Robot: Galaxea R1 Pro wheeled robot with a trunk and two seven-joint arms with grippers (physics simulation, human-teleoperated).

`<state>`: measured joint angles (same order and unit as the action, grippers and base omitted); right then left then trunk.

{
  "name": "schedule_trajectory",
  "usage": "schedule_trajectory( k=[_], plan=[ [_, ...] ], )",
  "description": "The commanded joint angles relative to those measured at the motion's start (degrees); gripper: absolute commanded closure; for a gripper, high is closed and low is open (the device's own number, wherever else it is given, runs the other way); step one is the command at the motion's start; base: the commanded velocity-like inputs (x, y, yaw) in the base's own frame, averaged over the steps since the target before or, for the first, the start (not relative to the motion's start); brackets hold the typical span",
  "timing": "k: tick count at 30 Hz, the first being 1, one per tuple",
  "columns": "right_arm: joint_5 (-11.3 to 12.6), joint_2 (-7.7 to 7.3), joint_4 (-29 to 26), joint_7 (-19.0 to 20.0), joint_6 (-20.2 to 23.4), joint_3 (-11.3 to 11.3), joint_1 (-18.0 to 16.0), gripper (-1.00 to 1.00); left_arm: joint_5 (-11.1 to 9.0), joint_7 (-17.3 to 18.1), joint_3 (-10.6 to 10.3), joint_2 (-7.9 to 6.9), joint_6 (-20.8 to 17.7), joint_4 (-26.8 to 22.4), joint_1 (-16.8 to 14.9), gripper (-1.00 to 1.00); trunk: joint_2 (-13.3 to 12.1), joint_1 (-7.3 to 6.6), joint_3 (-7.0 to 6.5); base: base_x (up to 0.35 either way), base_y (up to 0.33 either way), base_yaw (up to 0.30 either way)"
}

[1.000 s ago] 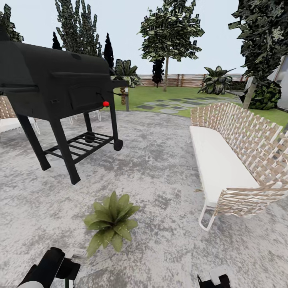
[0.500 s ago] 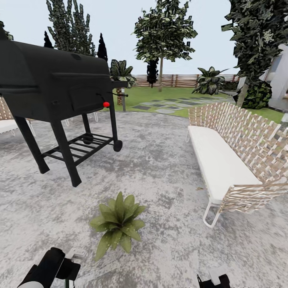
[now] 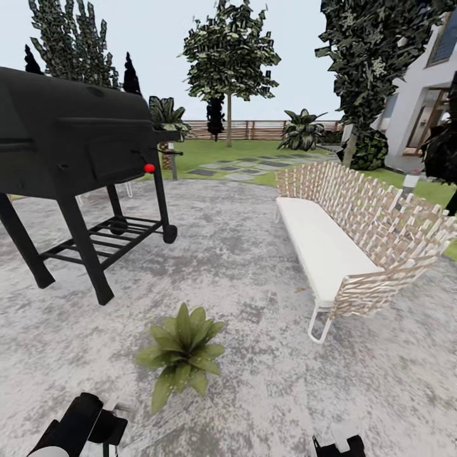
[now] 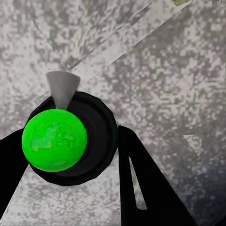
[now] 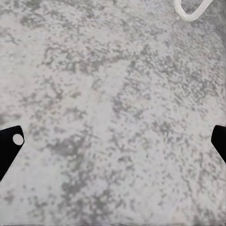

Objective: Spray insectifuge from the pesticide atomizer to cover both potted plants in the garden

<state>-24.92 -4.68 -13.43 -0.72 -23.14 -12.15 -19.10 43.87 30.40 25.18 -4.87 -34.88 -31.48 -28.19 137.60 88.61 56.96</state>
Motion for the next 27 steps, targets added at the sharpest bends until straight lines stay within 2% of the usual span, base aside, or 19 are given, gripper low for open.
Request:
schedule_trajectory(
  k=[1,8,14,20,27],
  plan=[
    [-0.6,0.02,0.1,-0.1,-0.2,-0.4,-0.1,-1.00,0.6,0.6,0.3,0.04,0.0,-0.1,0.0,1.00,0.0,-0.01,0.02,-0.008,0.334,-0.249],
    [-0.6,0.02,0.1,-0.1,-0.2,-0.4,-0.1,-1.00,0.5,0.6,0.3,0.12,0.0,-0.1,0.0,1.00,0.0,-0.01,-0.20,-0.002,0.311,-0.250],
    [-0.6,0.02,0.1,-0.1,-0.3,-0.4,-0.1,-1.00,0.6,0.6,0.2,0.08,0.3,0.0,0.3,1.00,0.0,-0.01,-0.39,0.000,0.038,-0.250],
    [-0.6,0.02,0.1,-0.1,-0.2,-0.4,-0.1,-1.00,1.6,0.8,-0.1,0.00,0.7,0.0,0.6,1.00,0.0,-0.01,-0.57,-0.018,0.004,-0.250],
    [-0.6,0.02,0.1,-0.1,-0.2,-0.4,-0.1,-1.00,1.7,0.8,-0.1,0.00,0.7,0.0,0.5,1.00,0.0,-0.01,-0.76,-0.224,0.192,-0.212]
  ],
)
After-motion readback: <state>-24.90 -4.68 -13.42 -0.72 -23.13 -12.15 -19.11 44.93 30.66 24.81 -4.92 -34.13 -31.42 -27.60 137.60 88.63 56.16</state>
